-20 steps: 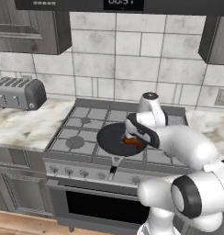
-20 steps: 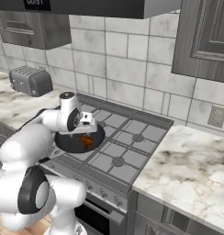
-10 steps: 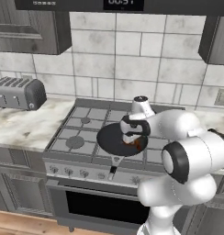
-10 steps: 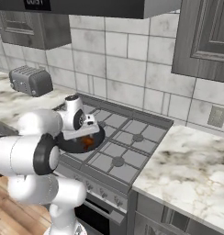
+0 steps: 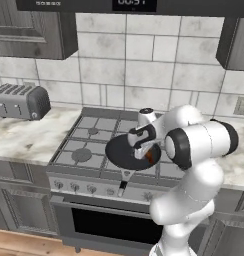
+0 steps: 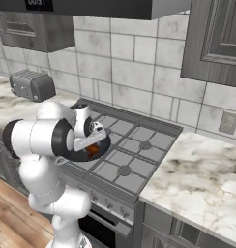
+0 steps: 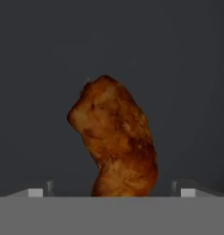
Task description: Take the chicken drumsticks from the pan and place one on each plate on the dining counter.
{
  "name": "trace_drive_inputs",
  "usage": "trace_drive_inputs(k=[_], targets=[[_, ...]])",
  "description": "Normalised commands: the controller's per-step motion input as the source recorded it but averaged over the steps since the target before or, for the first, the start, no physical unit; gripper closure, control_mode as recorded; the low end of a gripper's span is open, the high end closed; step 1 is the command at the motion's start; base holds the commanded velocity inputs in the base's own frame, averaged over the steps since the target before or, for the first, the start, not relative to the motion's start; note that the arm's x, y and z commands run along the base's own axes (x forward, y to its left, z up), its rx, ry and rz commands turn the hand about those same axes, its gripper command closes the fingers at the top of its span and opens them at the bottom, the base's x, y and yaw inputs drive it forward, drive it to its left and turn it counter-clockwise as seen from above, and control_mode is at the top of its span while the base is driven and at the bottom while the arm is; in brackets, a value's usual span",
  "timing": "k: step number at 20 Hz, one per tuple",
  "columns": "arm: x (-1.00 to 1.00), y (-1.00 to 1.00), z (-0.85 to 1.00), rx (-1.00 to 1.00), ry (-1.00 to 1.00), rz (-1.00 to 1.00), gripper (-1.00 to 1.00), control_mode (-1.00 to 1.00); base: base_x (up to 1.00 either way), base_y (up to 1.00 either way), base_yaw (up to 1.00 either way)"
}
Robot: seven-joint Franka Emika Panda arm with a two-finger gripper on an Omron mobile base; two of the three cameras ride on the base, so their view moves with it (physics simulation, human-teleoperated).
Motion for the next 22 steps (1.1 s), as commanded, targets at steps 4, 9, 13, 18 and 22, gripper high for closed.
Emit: trace_drive_inputs(k=[4, 9, 13, 18, 22], targets=[[0.65, 0.00, -0.17, -0.04, 0.11, 0.21, -1.00, -1.00, 0.00, 0.00, 0.00], [0.12, 0.23, -0.70, -0.09, 0.17, 0.11, -1.00, -1.00, 0.00, 0.00, 0.00], [0.07, 0.20, -0.72, -0.05, 0.18, 0.06, -1.00, -1.00, 0.00, 0.00, 0.00], [-0.01, 0.16, -0.75, -0.02, 0.07, 0.01, 1.00, -1.00, 0.00, 0.00, 0.00], [-0.50, 0.01, -0.29, 0.00, -0.06, 0.00, 1.00, -1.00, 0.00, 0.00, 0.00]])
